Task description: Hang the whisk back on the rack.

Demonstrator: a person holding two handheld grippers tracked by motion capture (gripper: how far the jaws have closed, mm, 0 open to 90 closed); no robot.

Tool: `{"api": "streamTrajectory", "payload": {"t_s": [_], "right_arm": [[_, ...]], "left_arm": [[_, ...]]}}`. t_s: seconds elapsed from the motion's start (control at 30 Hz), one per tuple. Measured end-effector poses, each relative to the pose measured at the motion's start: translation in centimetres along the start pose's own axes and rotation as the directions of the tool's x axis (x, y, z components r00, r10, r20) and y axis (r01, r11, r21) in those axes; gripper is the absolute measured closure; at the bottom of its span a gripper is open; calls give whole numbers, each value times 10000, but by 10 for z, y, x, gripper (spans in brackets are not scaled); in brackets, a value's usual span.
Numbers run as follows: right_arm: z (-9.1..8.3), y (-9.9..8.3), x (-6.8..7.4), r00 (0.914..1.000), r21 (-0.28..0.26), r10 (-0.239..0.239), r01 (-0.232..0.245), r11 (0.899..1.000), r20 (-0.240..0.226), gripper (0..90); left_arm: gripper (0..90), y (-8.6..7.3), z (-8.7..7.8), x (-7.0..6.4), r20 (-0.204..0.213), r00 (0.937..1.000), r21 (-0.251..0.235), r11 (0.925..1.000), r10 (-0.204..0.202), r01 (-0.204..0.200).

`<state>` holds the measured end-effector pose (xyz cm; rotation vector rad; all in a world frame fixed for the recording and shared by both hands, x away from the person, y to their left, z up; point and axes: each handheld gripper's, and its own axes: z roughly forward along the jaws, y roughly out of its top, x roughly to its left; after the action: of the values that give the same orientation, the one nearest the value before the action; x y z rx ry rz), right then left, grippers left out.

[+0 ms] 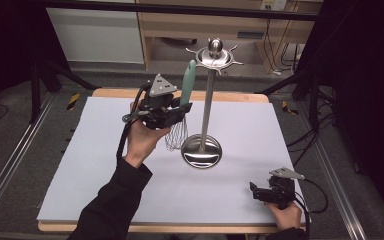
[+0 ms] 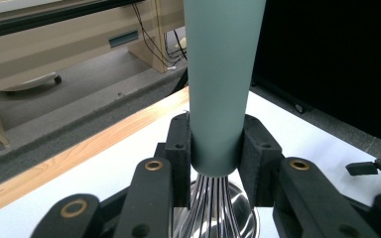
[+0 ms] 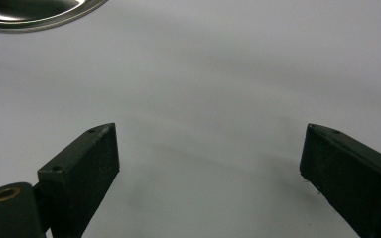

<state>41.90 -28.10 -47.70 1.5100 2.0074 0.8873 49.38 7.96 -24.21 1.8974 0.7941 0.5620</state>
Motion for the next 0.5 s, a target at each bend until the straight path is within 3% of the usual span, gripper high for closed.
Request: {"api": "streamTrajectory", "payload": {"t_s": [0.5], "right_arm": [[0, 0, 0, 10000, -19, -33, 33, 10000, -74, 90]], "left_arm": [[684, 5, 14, -3, -53, 9999, 29, 9999, -137, 138]]}}
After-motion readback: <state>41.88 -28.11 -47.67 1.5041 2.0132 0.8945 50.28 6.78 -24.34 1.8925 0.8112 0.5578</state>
